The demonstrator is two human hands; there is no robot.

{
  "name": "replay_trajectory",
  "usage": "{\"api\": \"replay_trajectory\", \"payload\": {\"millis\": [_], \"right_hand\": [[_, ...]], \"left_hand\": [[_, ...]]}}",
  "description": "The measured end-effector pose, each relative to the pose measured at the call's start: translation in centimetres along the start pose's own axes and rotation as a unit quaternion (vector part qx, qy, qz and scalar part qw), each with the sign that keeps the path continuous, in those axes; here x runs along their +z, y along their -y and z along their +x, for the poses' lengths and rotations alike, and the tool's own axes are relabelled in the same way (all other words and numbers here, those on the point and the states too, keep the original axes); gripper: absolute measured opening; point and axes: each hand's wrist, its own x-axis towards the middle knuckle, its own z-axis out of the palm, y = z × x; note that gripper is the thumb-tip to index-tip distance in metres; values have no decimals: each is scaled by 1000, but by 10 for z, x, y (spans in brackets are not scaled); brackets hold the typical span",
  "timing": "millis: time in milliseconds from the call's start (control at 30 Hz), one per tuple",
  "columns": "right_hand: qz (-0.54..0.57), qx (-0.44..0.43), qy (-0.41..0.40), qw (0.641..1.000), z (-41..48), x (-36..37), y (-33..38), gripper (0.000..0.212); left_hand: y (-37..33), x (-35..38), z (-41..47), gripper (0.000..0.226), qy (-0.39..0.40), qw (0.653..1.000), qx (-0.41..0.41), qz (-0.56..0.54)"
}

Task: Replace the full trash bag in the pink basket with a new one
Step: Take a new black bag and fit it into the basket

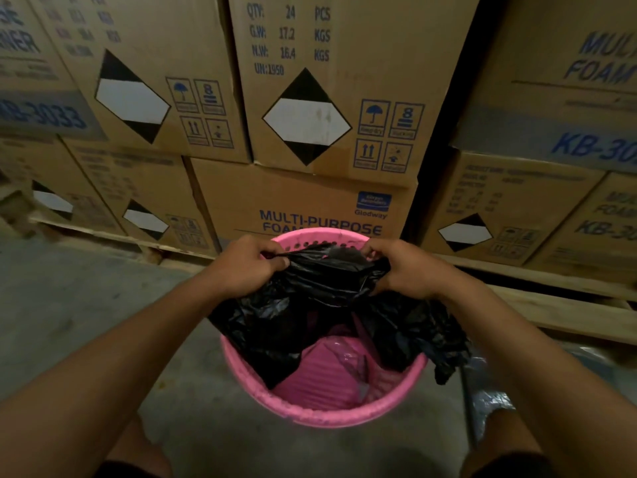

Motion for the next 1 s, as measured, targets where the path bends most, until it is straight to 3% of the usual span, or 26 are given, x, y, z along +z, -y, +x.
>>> {"api": "replay_trajectory", "payload": {"millis": [167,300,433,633,800,900,967,1000], "right_hand": [[53,-3,39,998,-9,-4,8,75],[162,-14,55,985,-10,-9,5,50],[254,-46,16,966,-9,-14,-3,28],[198,-98,-39,975,-12,-11,-11,30],[102,-51,-44,992,-12,-10,-12,56],[91,-12,-42,995,-8,-8,-7,39],[145,4,-23,989,-10,-8,-3,18],[175,8,-15,984,-11,-7,-2,20]], "left_hand": [[-5,0,-1,22,-50,996,26,62],[-6,1,0,16,-67,994,35,82],[-9,2,3,10,-79,995,50,36],[-10,5,3,27,-87,992,79,49],[-12,3,3,26,-82,983,114,115],[-12,-1,5,27,-76,982,111,134],[-13,-3,5,23,-65,981,101,150],[-14,-2,4,27,-57,980,93,168]]}}
